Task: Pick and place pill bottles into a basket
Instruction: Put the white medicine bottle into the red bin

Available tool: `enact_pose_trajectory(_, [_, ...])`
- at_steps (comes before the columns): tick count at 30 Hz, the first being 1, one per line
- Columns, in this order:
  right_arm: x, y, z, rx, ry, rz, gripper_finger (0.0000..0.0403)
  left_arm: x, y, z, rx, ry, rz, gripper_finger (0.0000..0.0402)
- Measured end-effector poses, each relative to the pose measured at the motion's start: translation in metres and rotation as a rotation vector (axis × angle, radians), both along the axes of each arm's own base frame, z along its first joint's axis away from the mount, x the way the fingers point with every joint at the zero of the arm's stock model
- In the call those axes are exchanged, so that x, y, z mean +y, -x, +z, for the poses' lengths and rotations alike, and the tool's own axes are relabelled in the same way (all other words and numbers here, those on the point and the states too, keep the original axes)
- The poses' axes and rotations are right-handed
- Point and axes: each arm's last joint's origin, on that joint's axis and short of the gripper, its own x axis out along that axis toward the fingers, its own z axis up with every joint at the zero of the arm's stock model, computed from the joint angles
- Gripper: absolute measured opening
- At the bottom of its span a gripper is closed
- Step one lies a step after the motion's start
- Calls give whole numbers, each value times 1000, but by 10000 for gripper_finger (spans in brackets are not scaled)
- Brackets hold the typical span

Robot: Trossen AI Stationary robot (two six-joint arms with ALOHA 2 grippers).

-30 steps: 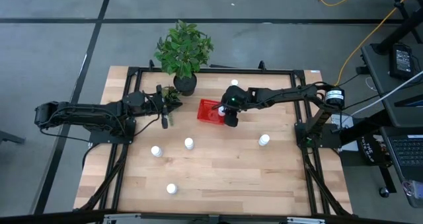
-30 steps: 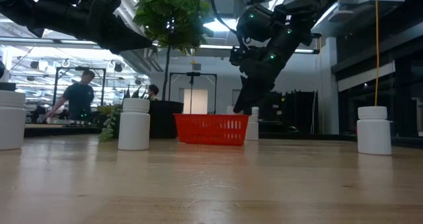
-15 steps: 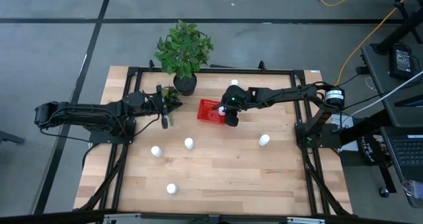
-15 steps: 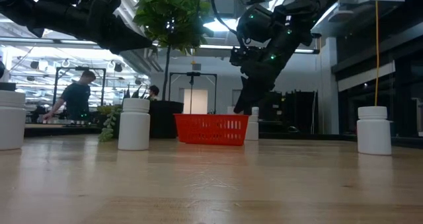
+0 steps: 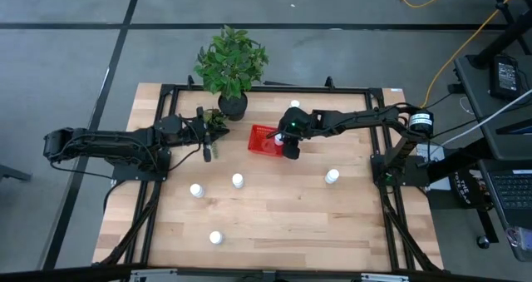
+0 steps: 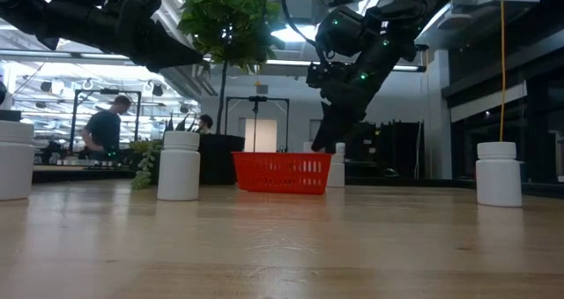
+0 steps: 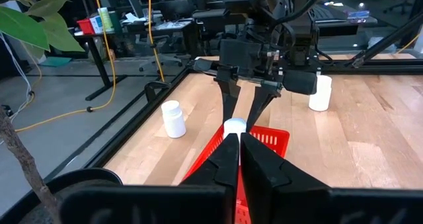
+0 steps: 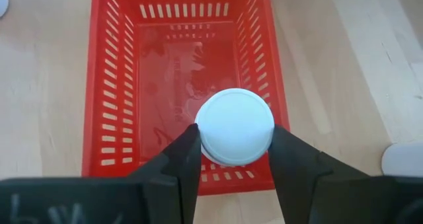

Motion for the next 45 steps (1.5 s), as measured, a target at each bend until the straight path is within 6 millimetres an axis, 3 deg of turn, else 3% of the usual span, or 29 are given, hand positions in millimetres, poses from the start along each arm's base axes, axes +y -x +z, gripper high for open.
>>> enact_pose_trajectory(25, [0, -1, -7, 16, -7, -4, 148, 0, 0, 0, -1, 0, 0, 9])
enact_pose_trajectory(45, [0, 0, -8, 27, -24, -25, 231, 0, 0, 0, -1, 0, 0, 13])
